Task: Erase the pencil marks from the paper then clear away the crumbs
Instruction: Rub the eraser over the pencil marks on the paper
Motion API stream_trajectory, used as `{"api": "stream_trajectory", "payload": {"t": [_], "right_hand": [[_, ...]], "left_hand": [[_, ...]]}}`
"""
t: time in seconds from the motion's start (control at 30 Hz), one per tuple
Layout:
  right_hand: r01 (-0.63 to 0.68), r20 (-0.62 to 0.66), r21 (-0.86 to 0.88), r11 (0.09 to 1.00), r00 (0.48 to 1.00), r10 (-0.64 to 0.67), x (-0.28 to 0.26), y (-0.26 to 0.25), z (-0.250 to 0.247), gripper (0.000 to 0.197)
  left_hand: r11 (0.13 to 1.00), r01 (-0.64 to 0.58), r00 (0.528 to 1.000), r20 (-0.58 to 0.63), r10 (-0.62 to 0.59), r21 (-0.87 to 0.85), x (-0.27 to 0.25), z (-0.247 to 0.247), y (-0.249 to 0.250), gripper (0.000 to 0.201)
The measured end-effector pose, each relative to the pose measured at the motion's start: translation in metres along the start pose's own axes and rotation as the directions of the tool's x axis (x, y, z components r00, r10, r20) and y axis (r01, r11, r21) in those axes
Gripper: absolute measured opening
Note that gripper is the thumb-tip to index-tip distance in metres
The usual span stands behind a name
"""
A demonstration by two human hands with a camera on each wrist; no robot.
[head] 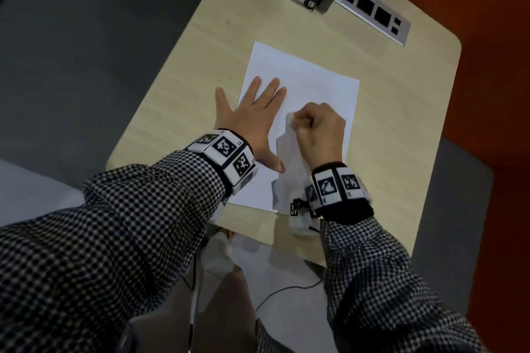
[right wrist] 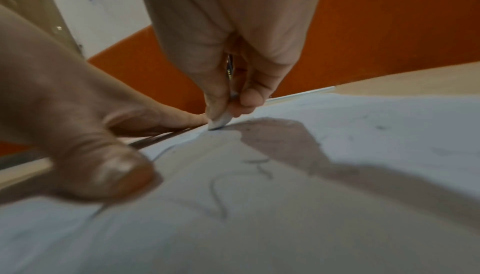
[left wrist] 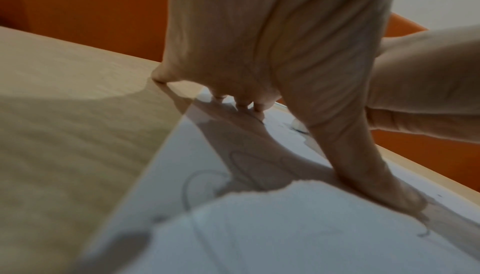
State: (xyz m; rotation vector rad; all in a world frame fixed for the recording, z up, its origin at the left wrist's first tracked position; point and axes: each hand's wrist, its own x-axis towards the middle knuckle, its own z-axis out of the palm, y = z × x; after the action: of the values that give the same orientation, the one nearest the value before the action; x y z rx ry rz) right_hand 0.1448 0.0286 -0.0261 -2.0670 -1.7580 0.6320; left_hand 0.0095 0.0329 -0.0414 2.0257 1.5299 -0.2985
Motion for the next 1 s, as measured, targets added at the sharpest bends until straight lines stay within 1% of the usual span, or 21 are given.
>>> {"api": "stream_trajectory", "payload": {"t": [0.03, 0.1, 0.17, 0.2, 0.33, 0.37, 0.5, 0.53, 0.67, 0.7, 0.77, 0.83, 0.87, 1.0], "right_hand": [[0.009, 0.003, -0.04, 0.999, 1.0, -0.009, -0.004, 0.0, 0.0, 0.012], [0.039, 0.017, -0.116, 0.992, 0.999, -0.037, -0.028, 0.0, -0.001, 0.011], [0.058, 0.032, -0.113, 0.992, 0.998, -0.055, -0.049, 0.0, -0.004, 0.009], [0.06, 0.033, -0.107, 0.993, 0.998, -0.057, -0.045, -0.001, -0.005, 0.009], [0.017, 0.018, -0.114, 0.993, 1.0, -0.015, 0.0, -0.006, 0.0, 0.012], [0.003, 0.007, -0.101, 0.995, 1.0, -0.002, -0.003, -0.004, 0.001, 0.011], [0.005, -0.012, -0.017, 1.0, 1.0, -0.006, -0.05, 0.004, -0.002, 0.009], [0.009, -0.01, -0.002, 1.0, 1.0, -0.009, -0.048, 0.005, -0.002, 0.009], [-0.01, -0.029, -0.015, 1.0, 1.0, 0.01, -0.004, -0.002, 0.001, 0.013], [-0.023, -0.031, -0.008, 1.0, 0.999, 0.022, -0.004, -0.001, 0.002, 0.013], [-0.047, -0.02, -0.003, 0.999, 0.999, 0.047, -0.024, 0.002, 0.001, 0.01], [-0.035, -0.009, 0.01, 0.999, 0.999, 0.035, -0.046, 0.006, -0.001, 0.009], [-0.021, -0.011, 0.01, 1.0, 1.0, 0.022, -0.048, 0.007, -0.003, 0.009], [0.021, -0.023, -0.094, 0.995, 0.999, -0.023, -0.01, -0.003, -0.001, 0.009]], "left_hand": [[1.0, -0.001, 1.0, 0.001, 0.001, 0.004, 0.0, 0.0, 0.0, 0.147], [1.0, 0.002, 1.0, 0.004, -0.002, 0.006, 0.001, 0.0, 0.0, 0.146], [1.0, 0.008, 1.0, 0.004, -0.008, 0.005, 0.0, 0.0, 0.0, 0.145], [1.0, 0.008, 1.0, 0.006, -0.008, 0.007, 0.0, 0.0, 0.0, 0.145], [1.0, 0.002, 1.0, 0.004, -0.002, 0.002, 0.0, 0.0, 0.001, 0.147], [1.0, 0.001, 1.0, 0.006, -0.001, 0.001, 0.0, 0.0, 0.001, 0.147], [1.0, 0.006, 1.0, 0.009, -0.006, 0.002, 0.0, -0.001, 0.0, 0.147], [1.0, 0.005, 1.0, 0.009, -0.005, 0.005, 0.0, -0.001, 0.0, 0.147], [1.0, 0.004, 1.0, 0.005, -0.004, -0.008, -0.001, -0.001, 0.001, 0.147], [1.0, 0.003, 1.0, 0.003, -0.003, -0.005, -0.001, -0.001, 0.001, 0.147], [1.0, 0.003, 1.0, 0.005, -0.003, -0.007, 0.0, -0.001, 0.001, 0.148], [1.0, 0.005, 1.0, 0.006, -0.005, -0.004, 0.0, -0.001, 0.001, 0.147], [1.0, 0.005, 1.0, 0.007, -0.005, 0.003, -0.001, -0.001, 0.001, 0.147], [1.0, 0.005, 1.0, 0.0, -0.005, 0.003, 0.0, 0.0, 0.001, 0.147]]}}
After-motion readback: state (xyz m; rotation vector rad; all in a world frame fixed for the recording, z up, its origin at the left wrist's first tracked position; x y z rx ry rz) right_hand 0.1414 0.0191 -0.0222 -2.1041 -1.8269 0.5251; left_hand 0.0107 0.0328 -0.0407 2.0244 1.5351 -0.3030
